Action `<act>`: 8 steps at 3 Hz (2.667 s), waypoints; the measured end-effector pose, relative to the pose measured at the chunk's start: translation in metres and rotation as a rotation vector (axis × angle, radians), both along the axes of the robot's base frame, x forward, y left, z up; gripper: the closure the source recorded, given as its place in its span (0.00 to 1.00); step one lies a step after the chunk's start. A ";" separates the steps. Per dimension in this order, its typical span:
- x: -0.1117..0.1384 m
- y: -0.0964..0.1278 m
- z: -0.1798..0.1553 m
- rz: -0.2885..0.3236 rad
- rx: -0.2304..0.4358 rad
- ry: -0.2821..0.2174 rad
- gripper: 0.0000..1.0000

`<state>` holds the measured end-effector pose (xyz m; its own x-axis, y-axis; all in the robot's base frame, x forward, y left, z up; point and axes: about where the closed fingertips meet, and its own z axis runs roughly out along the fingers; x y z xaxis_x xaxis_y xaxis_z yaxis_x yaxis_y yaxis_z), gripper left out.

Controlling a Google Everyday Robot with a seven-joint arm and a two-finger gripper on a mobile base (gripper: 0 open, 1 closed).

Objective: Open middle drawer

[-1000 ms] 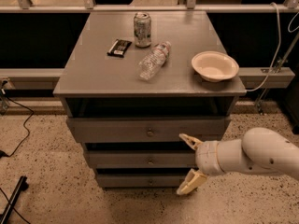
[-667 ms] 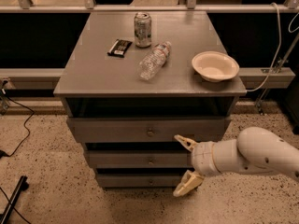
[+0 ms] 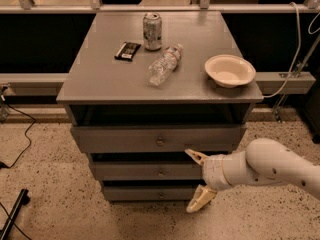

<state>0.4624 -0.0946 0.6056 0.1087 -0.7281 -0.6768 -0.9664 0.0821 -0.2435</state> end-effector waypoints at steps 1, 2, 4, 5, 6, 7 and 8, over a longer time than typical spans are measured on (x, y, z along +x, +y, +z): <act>0.006 -0.014 -0.045 0.043 -0.027 0.026 0.00; 0.006 -0.028 -0.085 0.079 -0.036 0.054 0.00; 0.022 -0.043 -0.128 0.098 -0.053 0.076 0.00; 0.044 -0.048 -0.138 0.092 -0.059 0.069 0.00; 0.069 -0.055 -0.145 0.080 -0.075 0.063 0.00; 0.092 -0.061 -0.158 0.061 -0.080 0.069 0.00; 0.099 -0.065 -0.169 0.039 -0.095 0.078 0.00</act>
Offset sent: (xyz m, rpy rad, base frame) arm 0.0079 -0.0505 -0.1328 -0.0483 0.0854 0.1182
